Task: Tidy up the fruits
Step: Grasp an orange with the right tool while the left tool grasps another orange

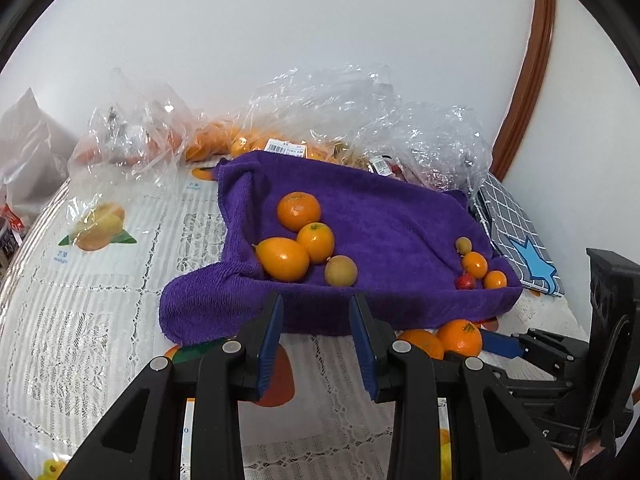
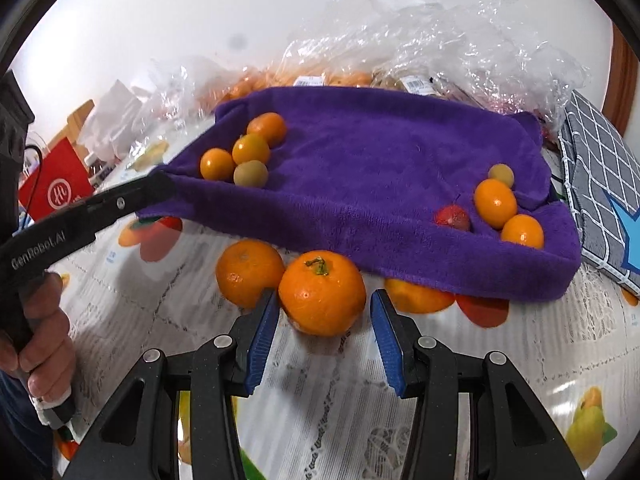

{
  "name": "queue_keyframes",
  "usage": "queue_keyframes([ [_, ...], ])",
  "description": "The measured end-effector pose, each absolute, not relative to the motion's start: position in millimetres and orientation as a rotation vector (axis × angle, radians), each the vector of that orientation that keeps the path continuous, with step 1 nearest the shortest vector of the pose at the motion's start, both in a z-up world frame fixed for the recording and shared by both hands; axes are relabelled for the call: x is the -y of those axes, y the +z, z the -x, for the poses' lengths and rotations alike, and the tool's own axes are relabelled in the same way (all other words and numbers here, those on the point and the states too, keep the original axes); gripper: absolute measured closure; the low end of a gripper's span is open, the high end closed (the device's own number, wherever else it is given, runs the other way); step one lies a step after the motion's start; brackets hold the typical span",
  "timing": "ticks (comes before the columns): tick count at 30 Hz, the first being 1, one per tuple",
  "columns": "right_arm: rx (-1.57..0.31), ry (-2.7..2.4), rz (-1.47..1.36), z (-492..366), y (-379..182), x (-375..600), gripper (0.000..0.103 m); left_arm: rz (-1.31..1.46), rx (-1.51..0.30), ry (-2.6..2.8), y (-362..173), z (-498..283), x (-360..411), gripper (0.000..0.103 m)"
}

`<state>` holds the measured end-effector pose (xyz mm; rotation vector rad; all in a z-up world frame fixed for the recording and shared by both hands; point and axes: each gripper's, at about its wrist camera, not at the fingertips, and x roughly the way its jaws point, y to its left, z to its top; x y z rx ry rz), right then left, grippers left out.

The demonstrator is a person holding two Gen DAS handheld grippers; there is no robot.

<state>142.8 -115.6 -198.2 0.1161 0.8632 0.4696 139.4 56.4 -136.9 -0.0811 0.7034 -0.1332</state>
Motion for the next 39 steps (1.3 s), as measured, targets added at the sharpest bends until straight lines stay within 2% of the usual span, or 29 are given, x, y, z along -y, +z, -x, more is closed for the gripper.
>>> queue_keyframes([
  [4, -0.864, 0.477, -0.126, -147, -199, 117, 0.056, 0.109, -0.718, -0.137, -139, -142, -60, 0.071],
  [6, -0.857, 0.492, -0.142, -146, -201, 118, 0.06, 0.117, -0.725, -0.133, -141, -144, -62, 0.071],
  [16, -0.815, 0.456, -0.21, -132, -198, 146, 0.06, 0.138, -0.748, -0.185, -145, -145, -59, 0.07],
  [22, -0.805, 0.367, -0.238, -118, -203, 185, 0.06, 0.118, -0.783, -0.296, -152, -143, -42, 0.059],
  [39, -0.783, 0.291, -0.282, -85, -209, 238, 0.06, -0.011, -0.89, -0.259, -175, -146, 21, 0.059],
])
